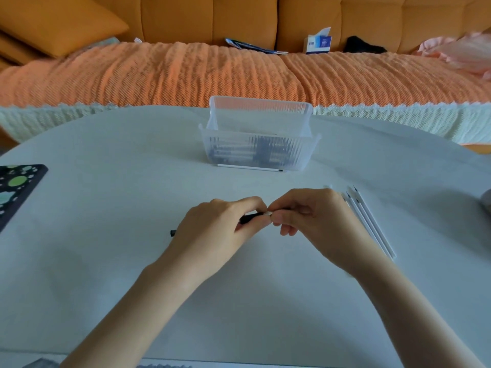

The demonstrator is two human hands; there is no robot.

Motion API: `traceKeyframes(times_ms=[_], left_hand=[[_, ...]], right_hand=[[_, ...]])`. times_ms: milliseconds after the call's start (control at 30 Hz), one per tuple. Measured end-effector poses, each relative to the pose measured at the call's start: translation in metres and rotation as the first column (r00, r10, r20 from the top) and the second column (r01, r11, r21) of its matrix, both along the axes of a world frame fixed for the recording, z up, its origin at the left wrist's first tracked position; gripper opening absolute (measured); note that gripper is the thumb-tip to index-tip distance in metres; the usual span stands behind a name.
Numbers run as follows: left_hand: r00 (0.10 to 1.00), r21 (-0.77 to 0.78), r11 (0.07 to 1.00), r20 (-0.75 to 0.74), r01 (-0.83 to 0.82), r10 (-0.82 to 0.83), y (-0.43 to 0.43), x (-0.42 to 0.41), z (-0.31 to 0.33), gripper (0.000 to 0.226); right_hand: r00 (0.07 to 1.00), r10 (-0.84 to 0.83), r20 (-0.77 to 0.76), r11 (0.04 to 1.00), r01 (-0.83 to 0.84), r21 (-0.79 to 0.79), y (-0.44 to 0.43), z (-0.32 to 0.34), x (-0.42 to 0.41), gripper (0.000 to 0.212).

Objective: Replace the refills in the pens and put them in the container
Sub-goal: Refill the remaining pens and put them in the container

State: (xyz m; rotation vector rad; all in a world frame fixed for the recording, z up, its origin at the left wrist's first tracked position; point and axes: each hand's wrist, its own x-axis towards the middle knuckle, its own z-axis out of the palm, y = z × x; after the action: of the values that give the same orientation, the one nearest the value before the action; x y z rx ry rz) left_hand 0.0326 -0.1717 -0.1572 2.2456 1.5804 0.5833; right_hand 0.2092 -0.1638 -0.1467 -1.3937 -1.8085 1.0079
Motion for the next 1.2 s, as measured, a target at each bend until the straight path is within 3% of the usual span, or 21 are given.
traceKeyframes(times_ms=[500, 733, 1000, 1200], left_hand=[[0.998, 0.014, 0.998, -0.002, 0.064, -0.064, 0.003, -0.003, -0.004, 0.027], [0.985, 0.071, 0.994, 0.148, 0.081, -0.091, 0.004, 0.003, -0.01, 0.022], [0.995, 0.072, 0.997, 0.092, 0.039, -0.045, 0.003, 0.0, -0.009, 0.018], [0.998, -0.011, 0.999, 0.062, 0.034, -0.033, 0.008, -0.008, -0.008, 0.021]], right_hand=[[0.999, -0.022, 0.038, 1.0, 0.022, 0.015, 0.0, 0.001, -0.002, 0.016], [0.999, -0.028, 0.042, 0.999, 0.026, 0.038, -0.001, 0.002, -0.002, 0.018], [0.999, -0.031, 0.031, 0.999, 0.029, 0.044, -0.001, -0.001, 0.001, 0.02], [0.985, -0.111, 0.129, 0.992, 0.101, 0.081, 0.002, -0.004, 0.013, 0.01]])
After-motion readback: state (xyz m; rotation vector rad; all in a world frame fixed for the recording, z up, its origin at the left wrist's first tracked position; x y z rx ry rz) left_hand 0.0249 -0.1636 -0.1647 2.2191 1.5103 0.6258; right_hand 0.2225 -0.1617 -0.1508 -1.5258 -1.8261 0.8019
